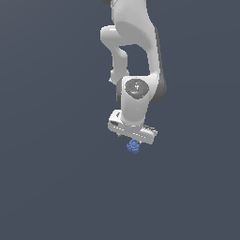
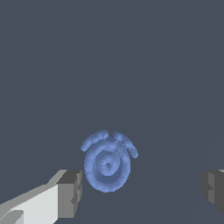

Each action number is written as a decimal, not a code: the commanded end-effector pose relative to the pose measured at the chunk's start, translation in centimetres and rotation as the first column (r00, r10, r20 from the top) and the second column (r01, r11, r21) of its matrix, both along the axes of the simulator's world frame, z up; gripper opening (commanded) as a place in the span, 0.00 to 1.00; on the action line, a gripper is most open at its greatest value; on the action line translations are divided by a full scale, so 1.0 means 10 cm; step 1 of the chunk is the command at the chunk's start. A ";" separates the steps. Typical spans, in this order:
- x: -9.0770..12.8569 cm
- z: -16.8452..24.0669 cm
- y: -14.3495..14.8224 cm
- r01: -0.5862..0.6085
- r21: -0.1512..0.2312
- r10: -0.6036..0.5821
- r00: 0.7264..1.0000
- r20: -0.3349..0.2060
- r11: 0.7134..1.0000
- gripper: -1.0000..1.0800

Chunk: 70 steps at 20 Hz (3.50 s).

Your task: Pick up the object and move it to a goal position.

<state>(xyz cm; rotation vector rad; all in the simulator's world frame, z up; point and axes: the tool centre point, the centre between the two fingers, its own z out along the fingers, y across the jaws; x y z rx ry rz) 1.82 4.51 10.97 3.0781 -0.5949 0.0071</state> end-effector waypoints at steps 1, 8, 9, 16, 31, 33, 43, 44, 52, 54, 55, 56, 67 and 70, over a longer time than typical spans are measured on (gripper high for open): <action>0.00 -0.06 0.08 0.043 0.002 -0.043 0.999 0.000 0.999 0.96; 0.00 -0.17 0.23 0.117 0.006 -0.117 0.993 -0.003 0.993 0.96; 0.00 -0.18 0.24 0.123 0.007 -0.123 0.992 -0.003 0.992 0.96; 0.00 -0.20 0.26 0.133 0.007 -0.133 0.991 -0.004 0.991 0.96; -0.01 -0.70 0.27 0.137 0.007 -0.137 0.991 -0.003 0.991 0.96; 0.00 -0.70 0.27 0.137 0.007 -0.137 0.991 -0.003 0.991 0.00; 0.00 -0.70 0.27 0.137 0.007 -0.137 0.991 -0.003 0.991 0.00; 0.00 -0.69 0.27 0.136 0.008 -0.136 0.991 -0.003 0.991 0.00; 0.14 -0.46 0.27 0.090 0.026 -0.091 0.995 0.034 0.996 0.00; 0.21 -0.34 0.27 0.067 0.034 -0.068 0.996 0.053 0.997 0.00; 0.25 -0.27 0.27 0.053 0.038 -0.056 0.996 0.063 0.998 0.00; 0.29 -0.19 0.28 0.039 0.043 -0.042 0.996 0.075 0.998 0.00; 0.76 0.92 0.33 -0.173 0.094 0.146 0.959 0.243 0.980 0.00; 0.85 1.24 0.35 -0.233 0.103 0.195 0.937 0.290 0.967 0.00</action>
